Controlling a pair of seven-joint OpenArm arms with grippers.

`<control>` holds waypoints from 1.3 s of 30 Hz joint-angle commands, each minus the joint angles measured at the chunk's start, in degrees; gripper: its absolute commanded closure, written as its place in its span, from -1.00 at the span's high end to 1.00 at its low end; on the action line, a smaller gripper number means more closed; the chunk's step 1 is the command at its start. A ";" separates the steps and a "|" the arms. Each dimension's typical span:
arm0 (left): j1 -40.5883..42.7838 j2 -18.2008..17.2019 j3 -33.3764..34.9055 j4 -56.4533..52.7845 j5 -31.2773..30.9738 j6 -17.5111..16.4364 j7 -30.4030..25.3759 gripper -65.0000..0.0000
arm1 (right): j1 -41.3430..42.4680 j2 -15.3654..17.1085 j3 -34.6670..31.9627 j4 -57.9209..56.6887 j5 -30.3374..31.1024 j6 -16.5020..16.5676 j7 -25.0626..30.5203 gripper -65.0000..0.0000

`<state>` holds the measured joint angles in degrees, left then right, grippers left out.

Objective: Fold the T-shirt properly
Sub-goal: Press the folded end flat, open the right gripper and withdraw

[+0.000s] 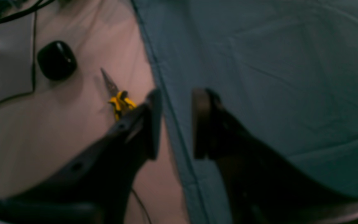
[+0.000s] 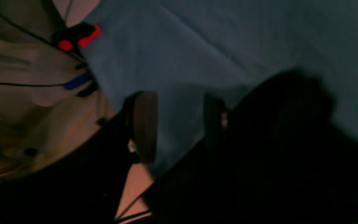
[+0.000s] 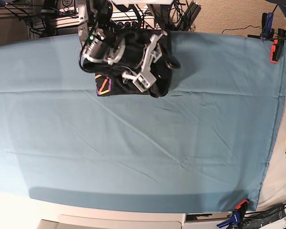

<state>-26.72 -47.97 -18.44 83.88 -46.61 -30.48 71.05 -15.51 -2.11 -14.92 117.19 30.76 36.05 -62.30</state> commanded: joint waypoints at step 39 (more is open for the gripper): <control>-1.53 -1.55 -0.50 0.72 -0.59 -0.02 -1.01 -0.44 | -12.11 3.82 40.79 10.21 6.10 -7.37 -8.44 -1.00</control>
<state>-26.72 -47.97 -18.44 83.88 -46.61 -30.48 71.09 -27.51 1.41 25.63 126.39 35.79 28.51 -72.01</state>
